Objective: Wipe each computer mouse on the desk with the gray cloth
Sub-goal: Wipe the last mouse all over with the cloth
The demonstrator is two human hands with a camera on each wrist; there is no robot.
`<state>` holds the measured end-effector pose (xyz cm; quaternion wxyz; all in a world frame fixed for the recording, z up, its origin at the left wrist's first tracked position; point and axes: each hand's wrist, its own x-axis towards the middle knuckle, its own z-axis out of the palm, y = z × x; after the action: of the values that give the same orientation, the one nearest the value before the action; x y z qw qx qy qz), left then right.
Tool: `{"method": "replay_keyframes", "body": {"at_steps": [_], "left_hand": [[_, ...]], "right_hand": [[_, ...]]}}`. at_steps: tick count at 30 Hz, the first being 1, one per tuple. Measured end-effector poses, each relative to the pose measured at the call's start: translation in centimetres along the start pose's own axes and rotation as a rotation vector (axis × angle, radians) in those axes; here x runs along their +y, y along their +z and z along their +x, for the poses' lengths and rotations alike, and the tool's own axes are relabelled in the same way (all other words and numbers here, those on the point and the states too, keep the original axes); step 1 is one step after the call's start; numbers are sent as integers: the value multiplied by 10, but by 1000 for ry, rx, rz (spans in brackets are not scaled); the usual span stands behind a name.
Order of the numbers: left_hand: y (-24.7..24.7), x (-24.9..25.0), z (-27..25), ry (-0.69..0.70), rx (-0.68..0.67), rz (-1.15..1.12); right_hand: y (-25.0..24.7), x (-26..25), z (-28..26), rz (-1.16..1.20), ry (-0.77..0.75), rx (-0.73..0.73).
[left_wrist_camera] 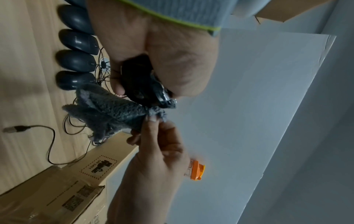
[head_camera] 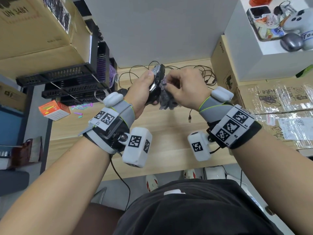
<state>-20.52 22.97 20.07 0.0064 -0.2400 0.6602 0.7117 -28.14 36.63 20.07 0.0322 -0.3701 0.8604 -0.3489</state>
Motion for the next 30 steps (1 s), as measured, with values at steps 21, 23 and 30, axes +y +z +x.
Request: {"method": "replay_keyframes", "body": {"at_steps": [21, 23, 30], "left_hand": [[1, 16, -21, -276, -109, -326], [2, 15, -21, -264, -100, -300], [5, 15, -22, -251, -94, -325]], "right_hand": [[-12, 14, -15, 702, 253, 26], [-11, 14, -16, 672, 235, 62], [-20, 6, -21, 641, 157, 137]]}}
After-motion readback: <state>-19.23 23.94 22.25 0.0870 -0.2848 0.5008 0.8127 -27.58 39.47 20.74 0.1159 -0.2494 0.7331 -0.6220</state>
